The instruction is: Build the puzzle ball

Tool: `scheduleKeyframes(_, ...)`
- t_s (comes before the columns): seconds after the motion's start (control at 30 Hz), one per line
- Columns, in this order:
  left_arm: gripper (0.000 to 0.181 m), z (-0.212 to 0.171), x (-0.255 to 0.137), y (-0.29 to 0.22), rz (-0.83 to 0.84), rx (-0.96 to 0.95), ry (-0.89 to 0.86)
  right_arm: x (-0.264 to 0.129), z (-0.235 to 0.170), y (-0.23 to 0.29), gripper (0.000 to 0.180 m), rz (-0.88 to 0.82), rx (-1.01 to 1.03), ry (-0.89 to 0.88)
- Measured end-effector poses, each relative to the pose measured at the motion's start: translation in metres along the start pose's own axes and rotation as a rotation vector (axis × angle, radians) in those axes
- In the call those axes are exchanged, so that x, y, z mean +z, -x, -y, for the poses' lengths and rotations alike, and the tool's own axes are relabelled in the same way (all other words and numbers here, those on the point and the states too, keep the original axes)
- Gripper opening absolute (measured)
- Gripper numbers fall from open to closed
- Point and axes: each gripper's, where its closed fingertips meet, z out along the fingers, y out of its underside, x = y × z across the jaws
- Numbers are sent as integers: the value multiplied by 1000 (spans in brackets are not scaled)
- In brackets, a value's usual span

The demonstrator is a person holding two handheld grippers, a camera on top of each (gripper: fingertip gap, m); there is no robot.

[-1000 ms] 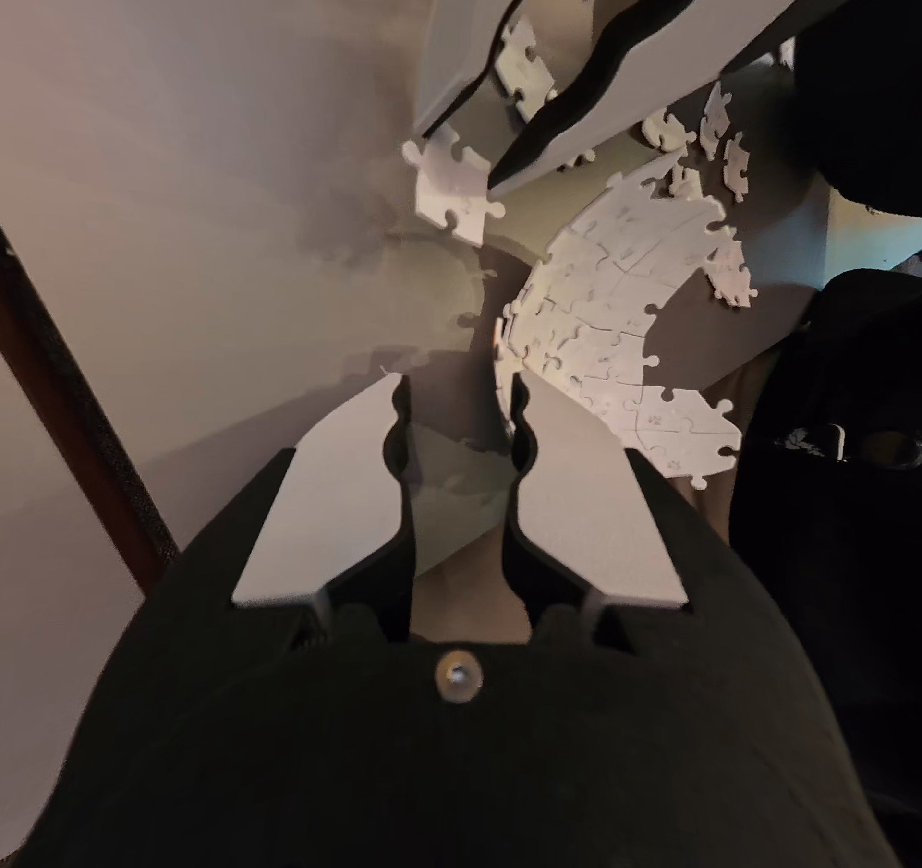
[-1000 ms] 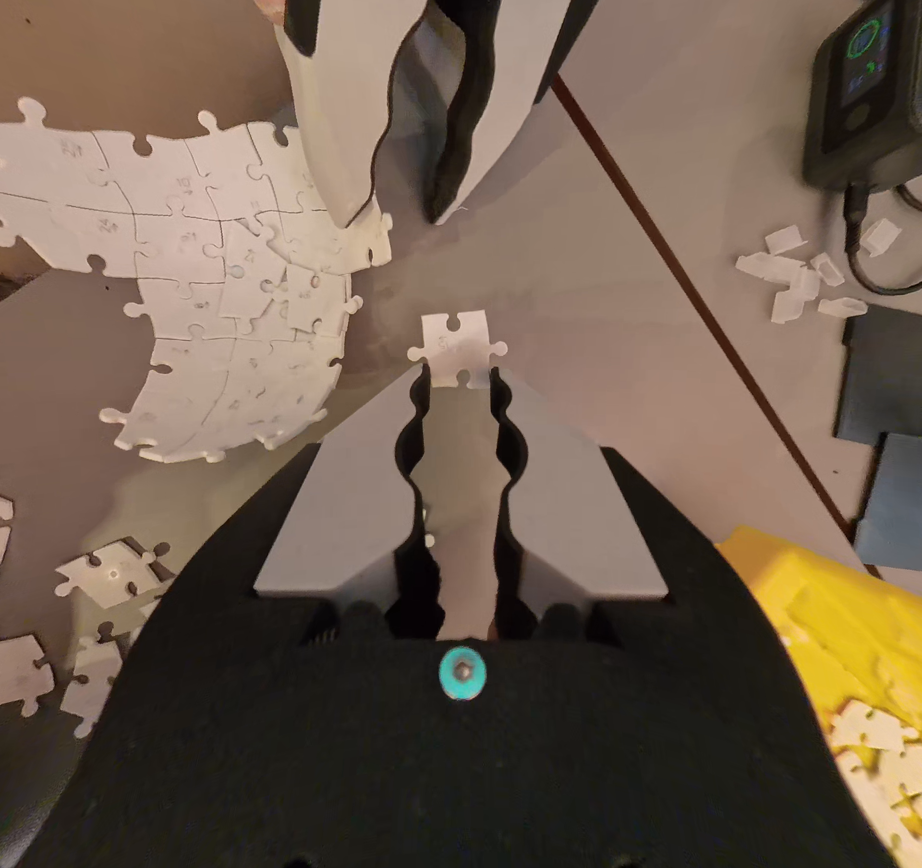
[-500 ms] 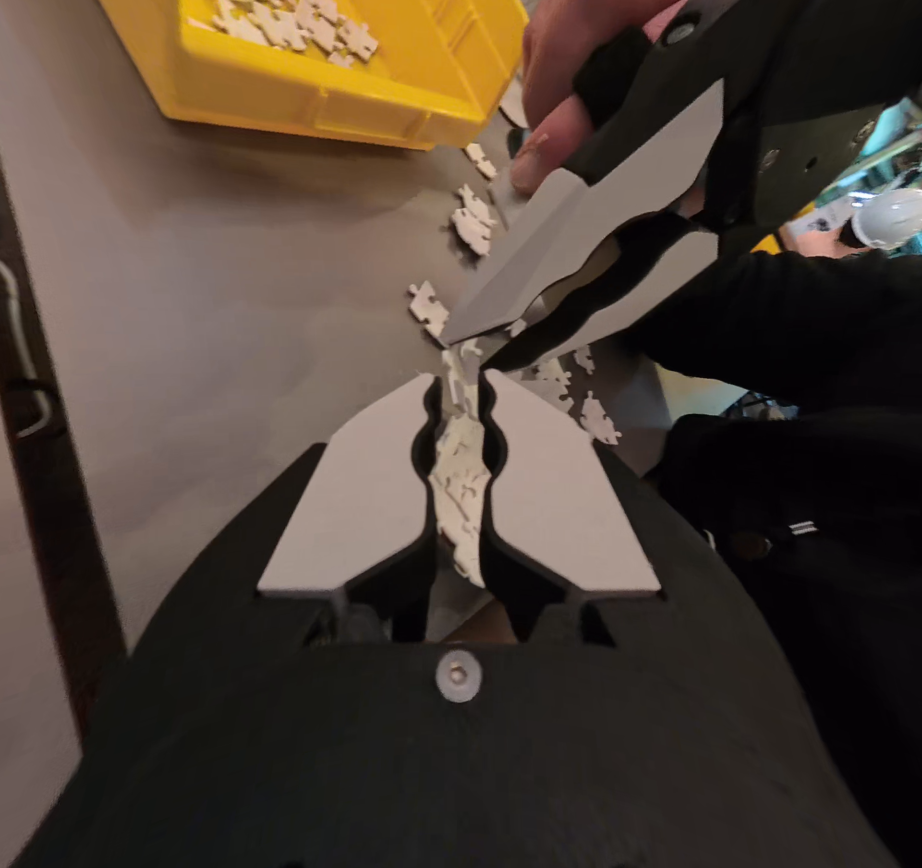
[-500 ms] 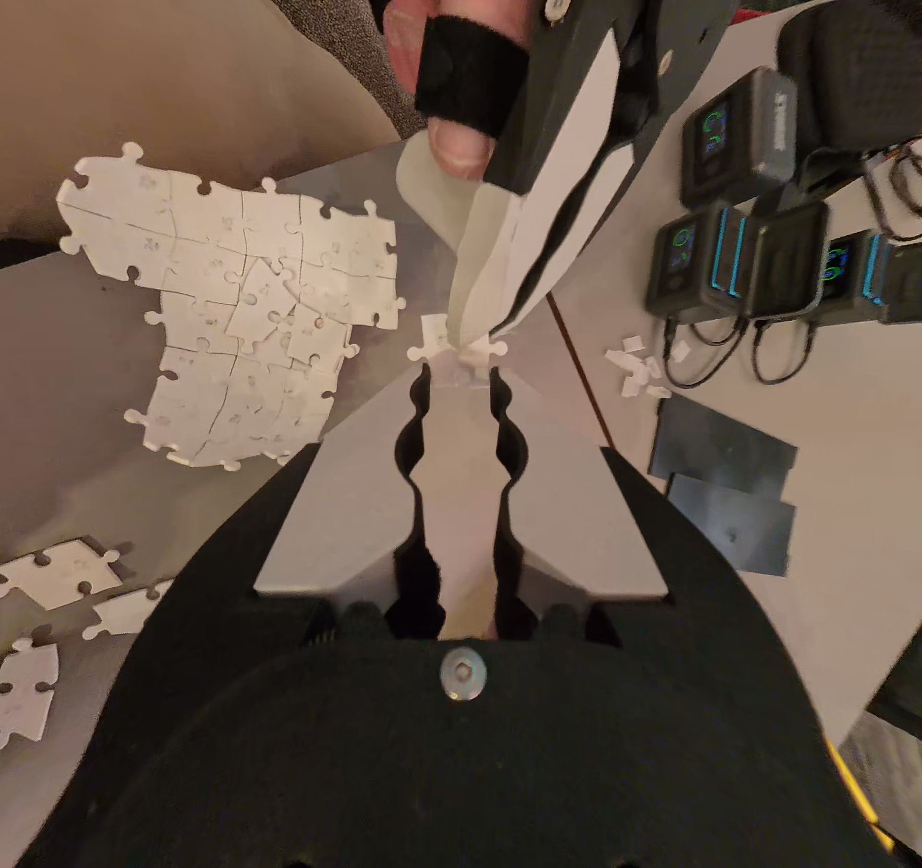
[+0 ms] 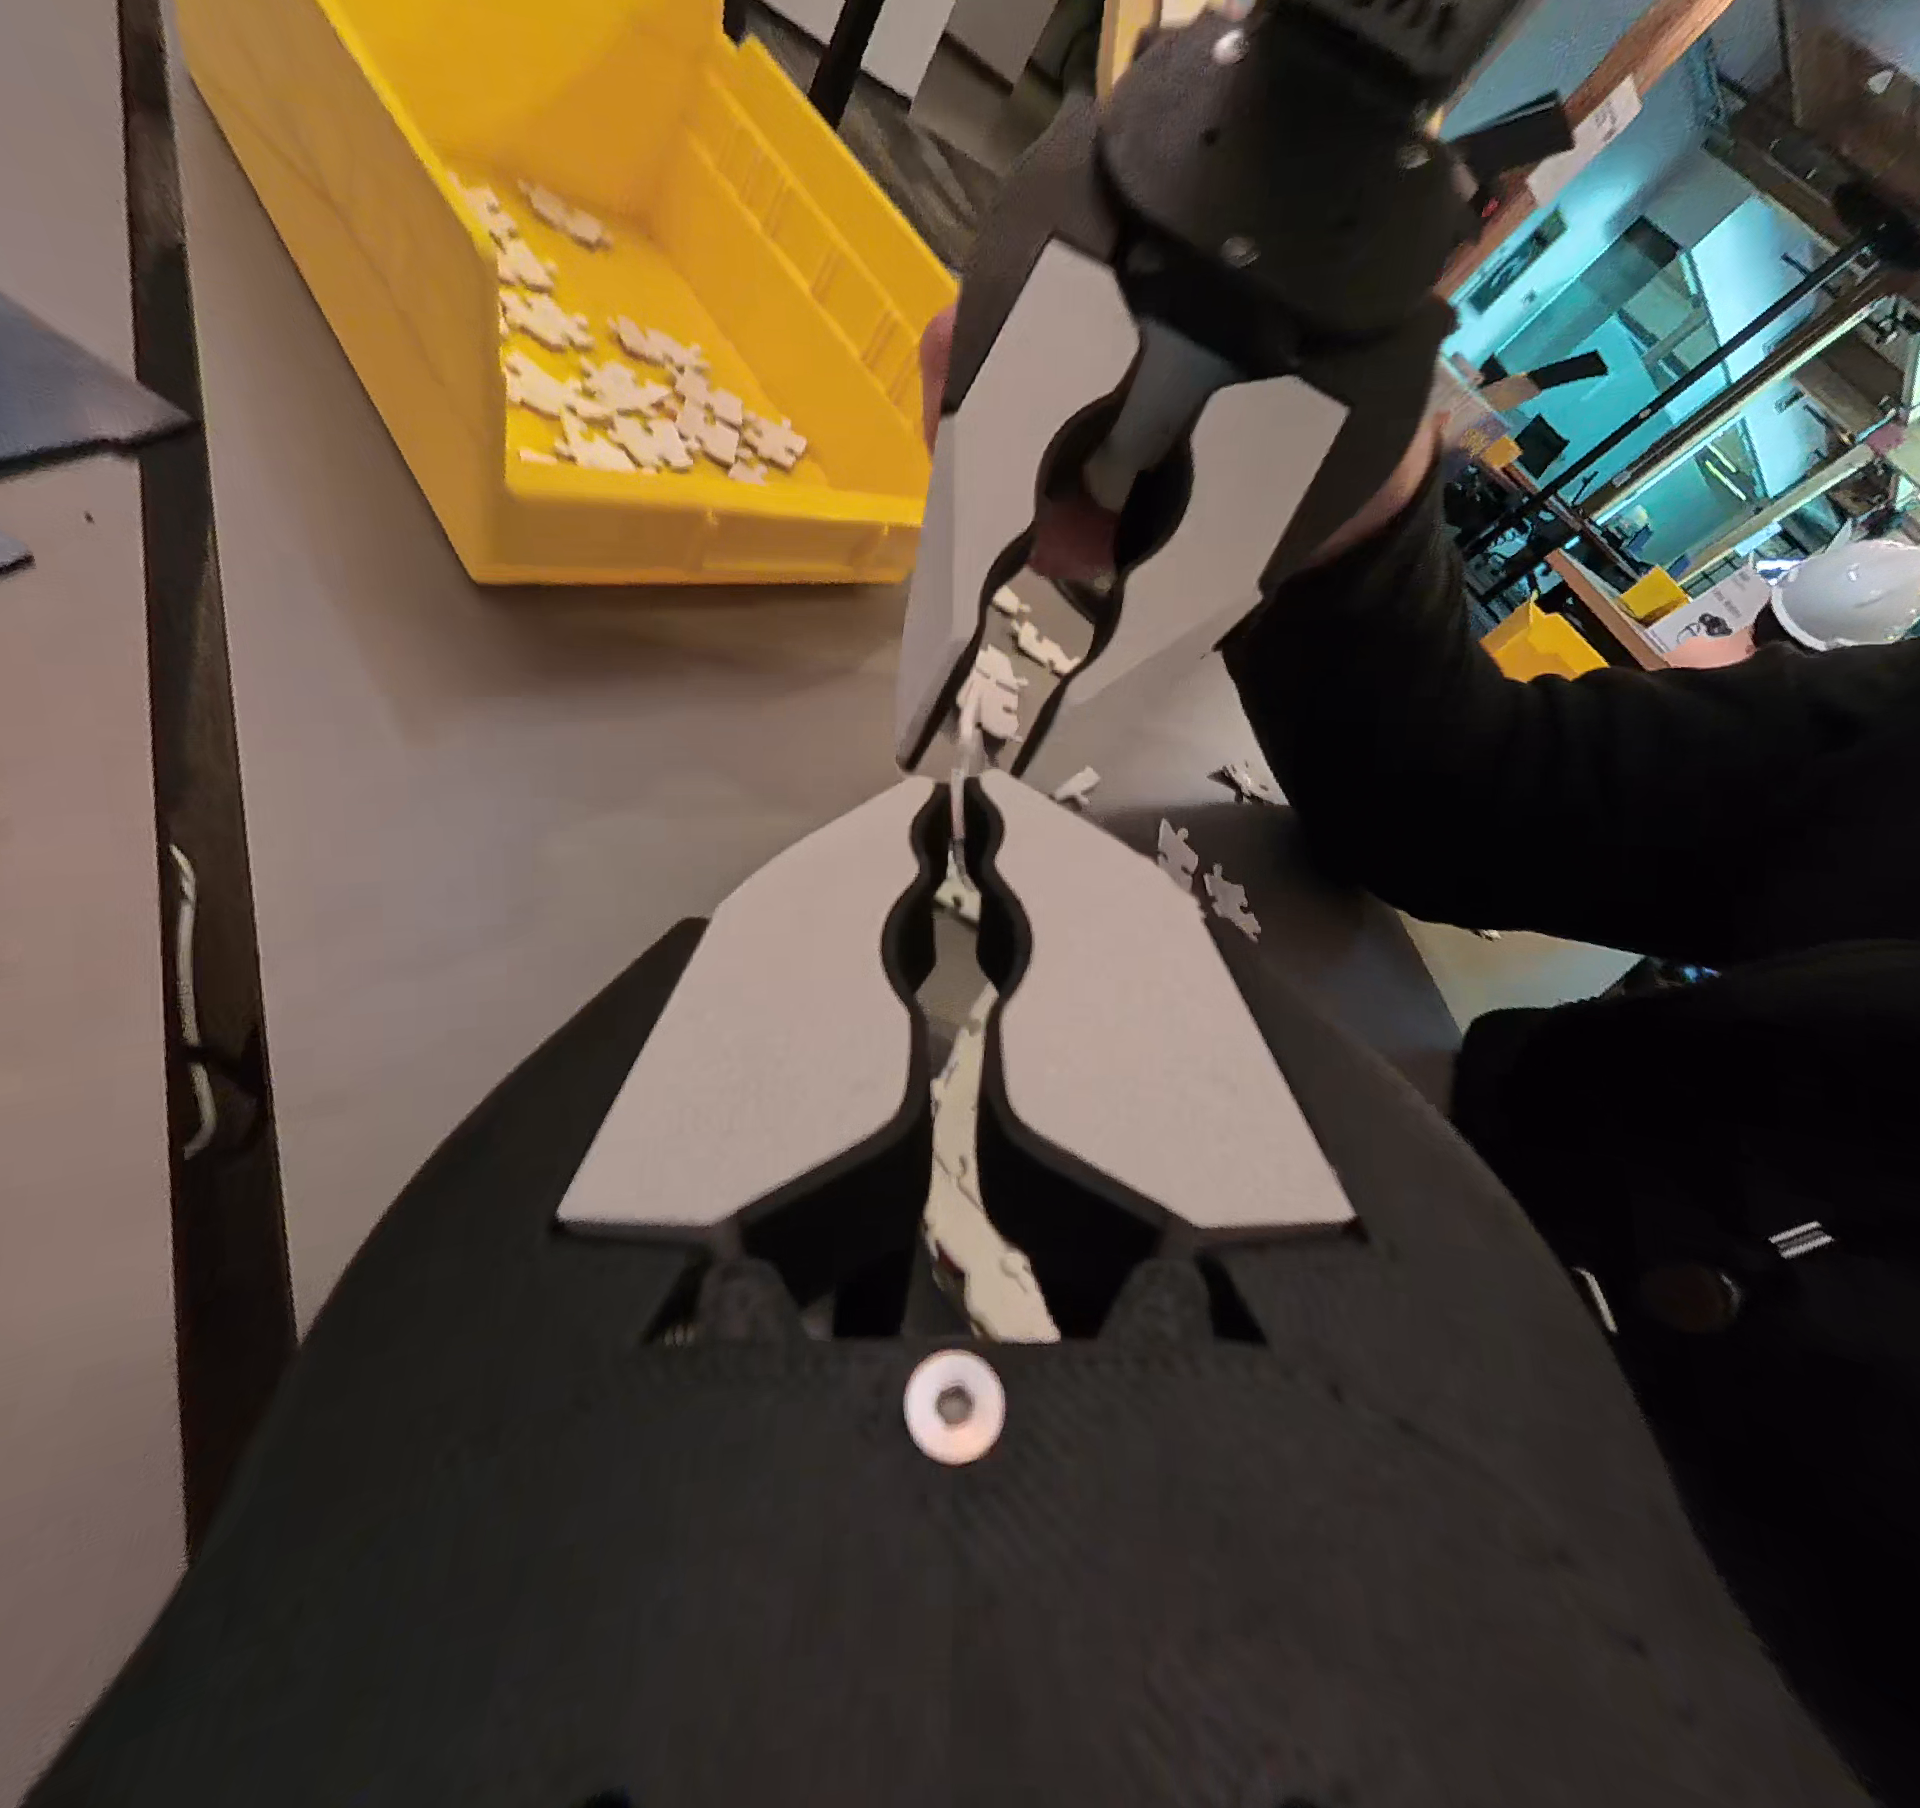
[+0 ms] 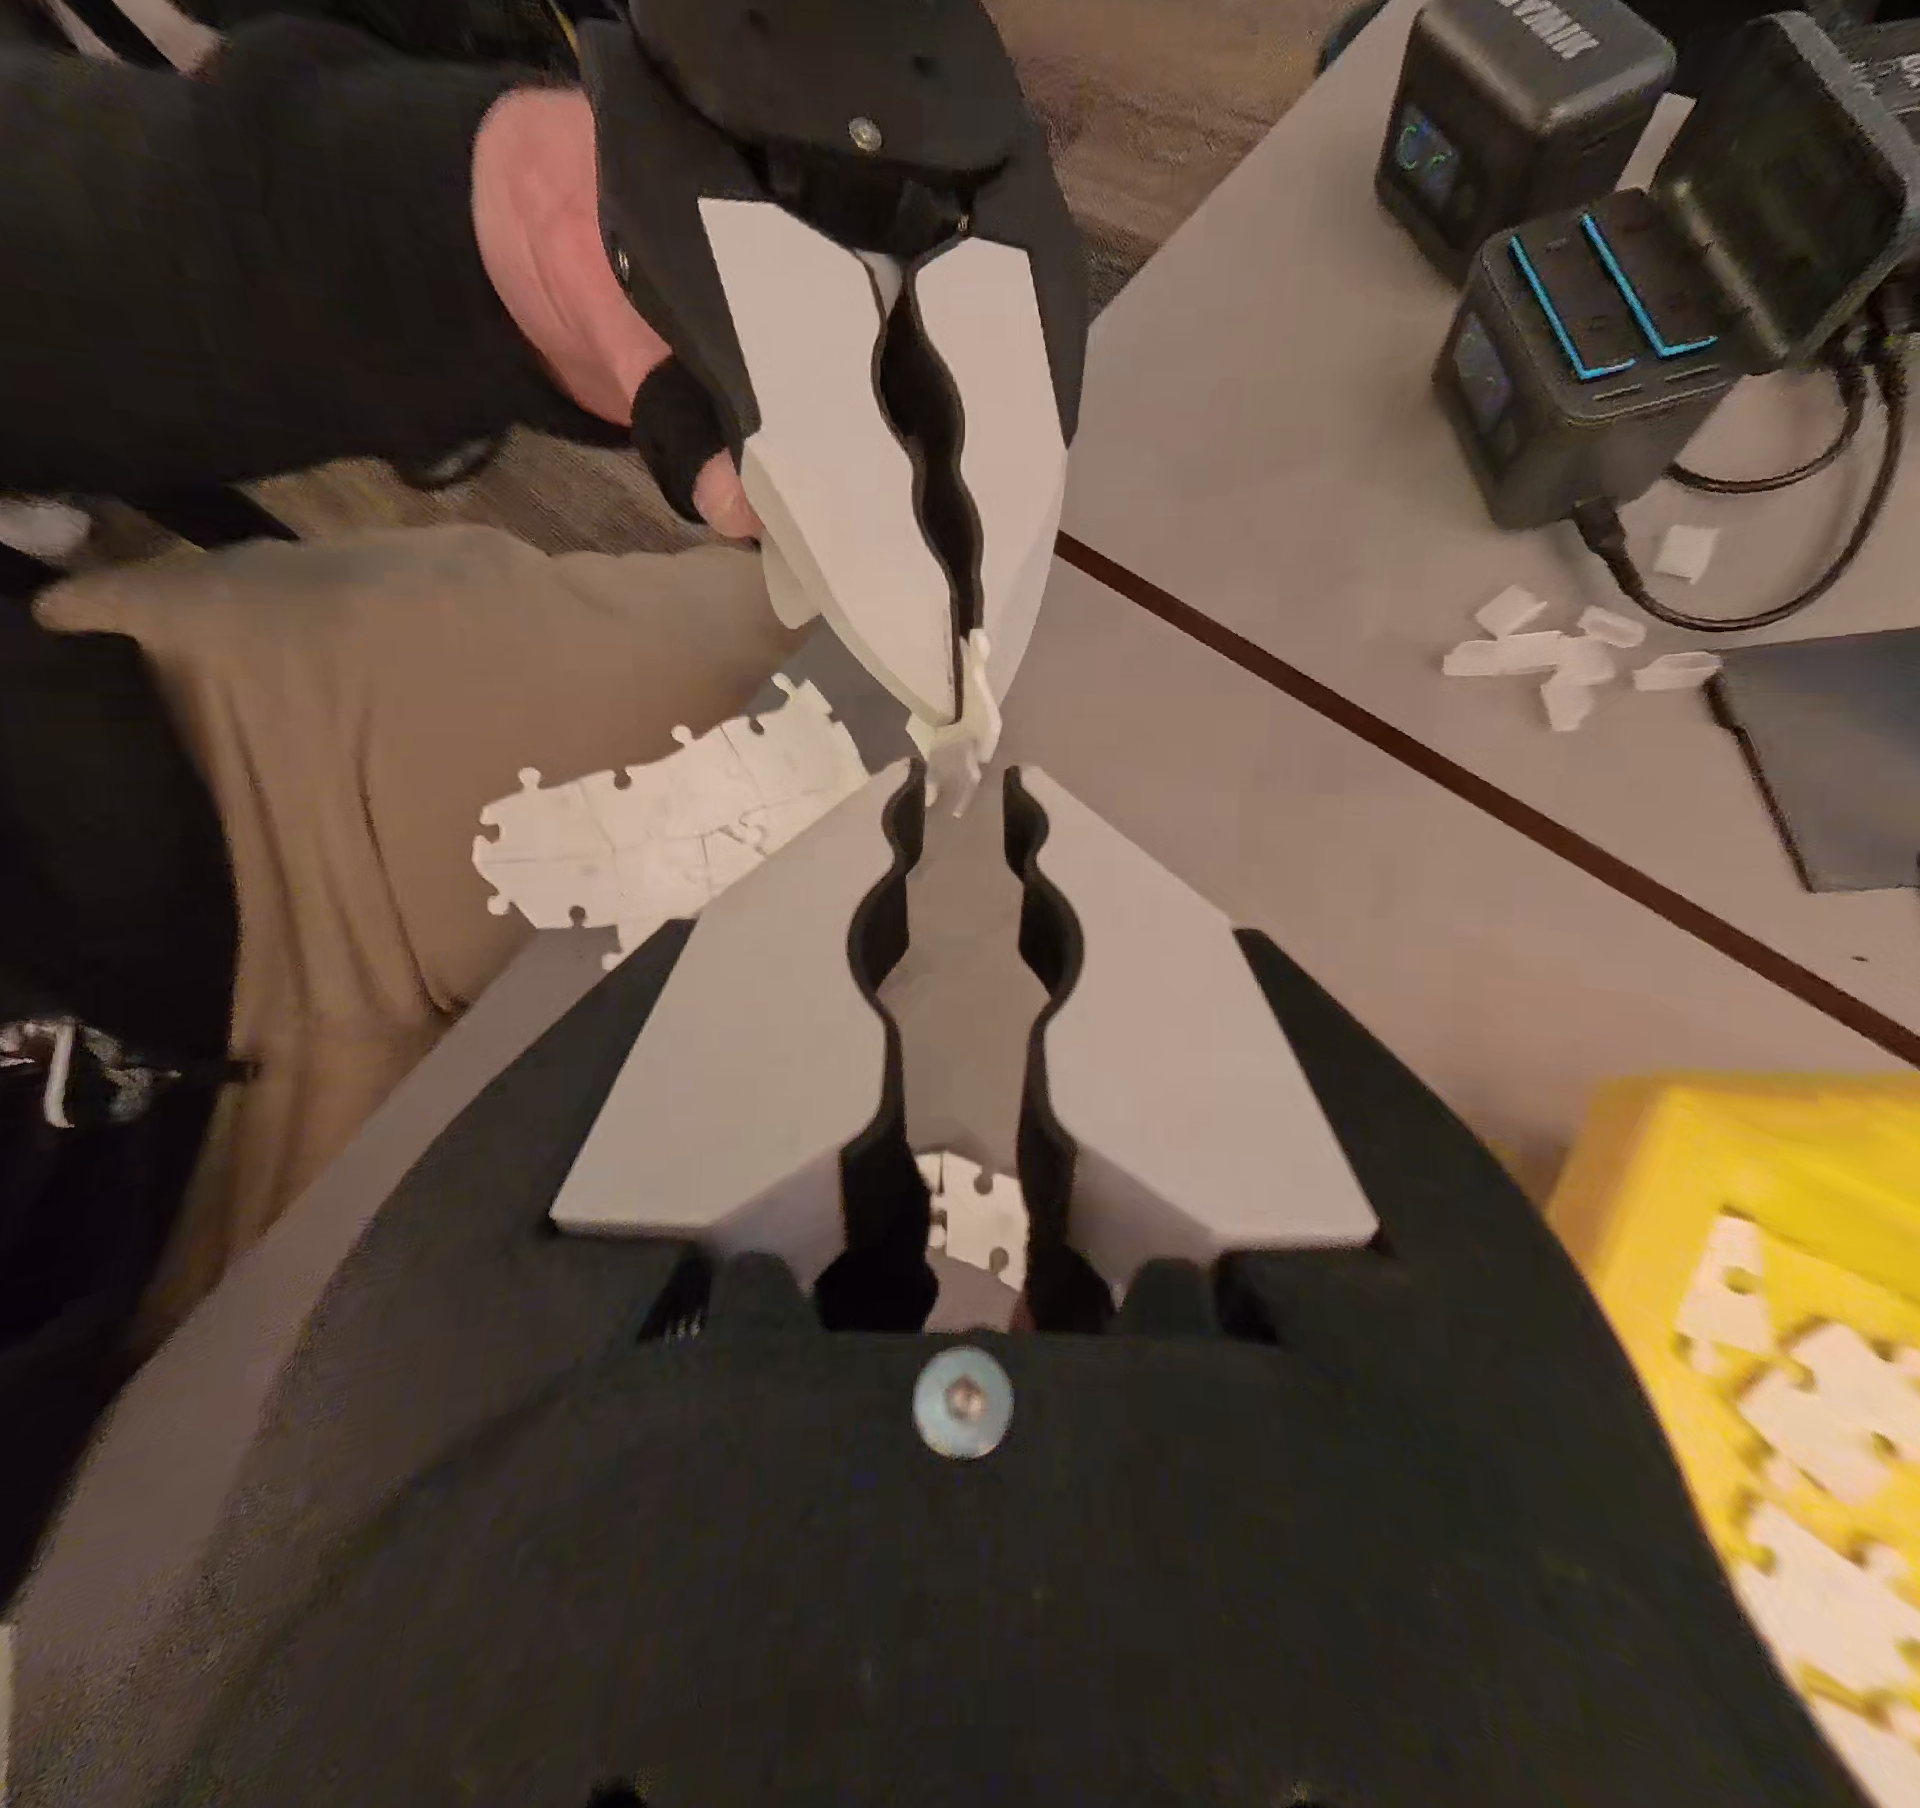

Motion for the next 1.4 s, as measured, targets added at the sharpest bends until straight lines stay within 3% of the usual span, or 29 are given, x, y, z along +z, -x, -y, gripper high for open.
scheduleKeyframes(0.2,4,2,-3,-3,-33,6,-38,2,5,5,0,114,67,-76)
scheduleKeyframes(0.37,27,-28,-14,6,52,96,189,5,-21,4,0,59,-19,97)
scheduleKeyframes(0.53,35,-65,-25,8,81,83,397,20,-47,14,0,55,-123,280)
scheduleKeyframes(0.87,30,-108,-7,8,67,78,596,37,-69,24,0,91,-143,418)
scheduleKeyframes(1.2,13,-116,1,8,53,76,633,50,-79,29,0,101,-152,484)
scheduleKeyframes(1.4,13,-117,2,8,54,79,635,52,-80,28,0,92,-145,495)
